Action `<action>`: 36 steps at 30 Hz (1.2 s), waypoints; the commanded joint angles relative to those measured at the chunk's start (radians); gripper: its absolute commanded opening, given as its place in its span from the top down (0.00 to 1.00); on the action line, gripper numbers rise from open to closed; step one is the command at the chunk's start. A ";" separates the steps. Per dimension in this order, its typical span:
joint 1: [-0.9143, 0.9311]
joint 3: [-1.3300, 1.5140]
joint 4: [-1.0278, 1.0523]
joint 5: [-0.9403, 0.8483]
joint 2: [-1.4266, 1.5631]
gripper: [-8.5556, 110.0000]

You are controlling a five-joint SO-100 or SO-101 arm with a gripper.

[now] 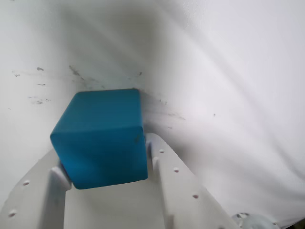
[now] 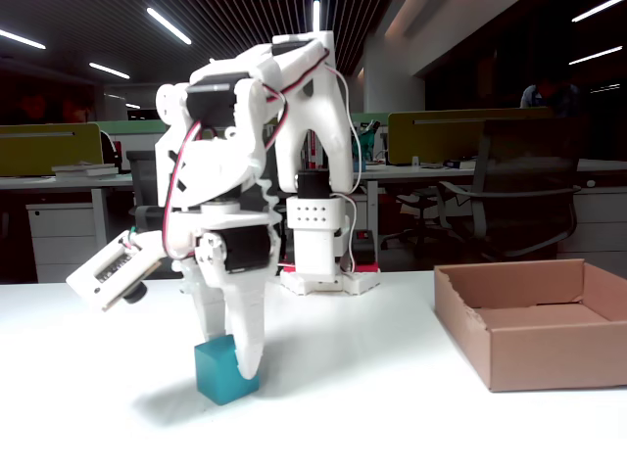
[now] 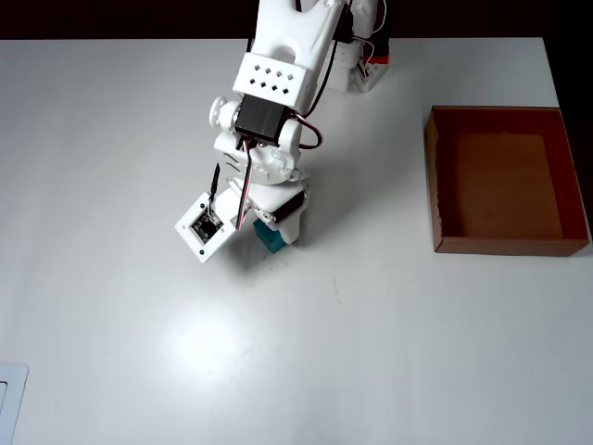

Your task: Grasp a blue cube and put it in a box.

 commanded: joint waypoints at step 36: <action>-0.482 -0.210 0.299 -0.006 0.479 0.80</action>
